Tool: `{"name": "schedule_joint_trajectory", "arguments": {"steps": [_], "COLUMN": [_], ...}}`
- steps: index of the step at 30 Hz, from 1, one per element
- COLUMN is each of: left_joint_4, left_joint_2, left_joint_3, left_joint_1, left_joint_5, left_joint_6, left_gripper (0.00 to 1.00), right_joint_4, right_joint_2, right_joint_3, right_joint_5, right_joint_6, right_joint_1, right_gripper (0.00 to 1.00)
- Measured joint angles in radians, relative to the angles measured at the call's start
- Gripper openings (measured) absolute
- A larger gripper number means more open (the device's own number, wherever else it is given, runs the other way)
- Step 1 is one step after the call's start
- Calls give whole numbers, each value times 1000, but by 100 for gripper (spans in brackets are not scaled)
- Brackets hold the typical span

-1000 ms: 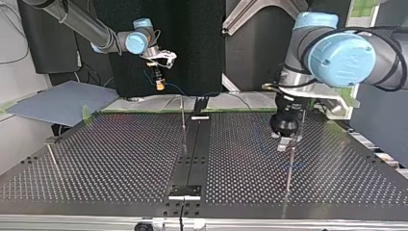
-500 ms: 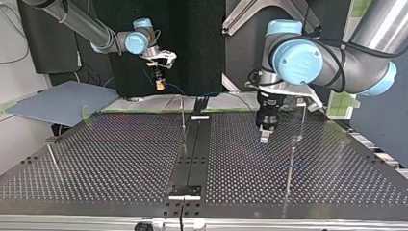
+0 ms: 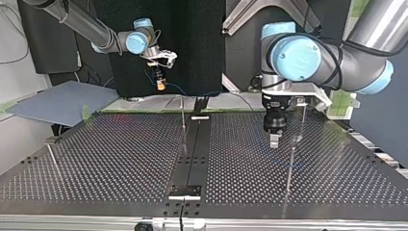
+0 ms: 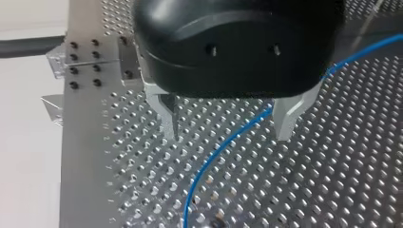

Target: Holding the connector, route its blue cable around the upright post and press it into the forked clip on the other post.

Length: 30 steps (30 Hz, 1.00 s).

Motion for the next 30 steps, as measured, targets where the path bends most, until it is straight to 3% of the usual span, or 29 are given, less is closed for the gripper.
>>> {"name": "schedule_joint_trajectory", "arguments": {"steps": [6,18,30], "left_joint_4": [21,41,86], "left_joint_2": [-17,-65,-84], "left_joint_3": [-7,-8,-7], "left_joint_1": [-12,-59,-89], "left_joint_5": [-51,-64,-112], "left_joint_6": [65,184,307], "left_gripper": [98,98,98], "right_joint_4": [0,0,0], "right_joint_2": [0,0,0], "right_joint_3": [0,0,0], "right_joint_5": [0,0,0], "right_joint_6": [1,4,6], "right_joint_1": [0,1,1], "right_gripper": [0,0,0]}}
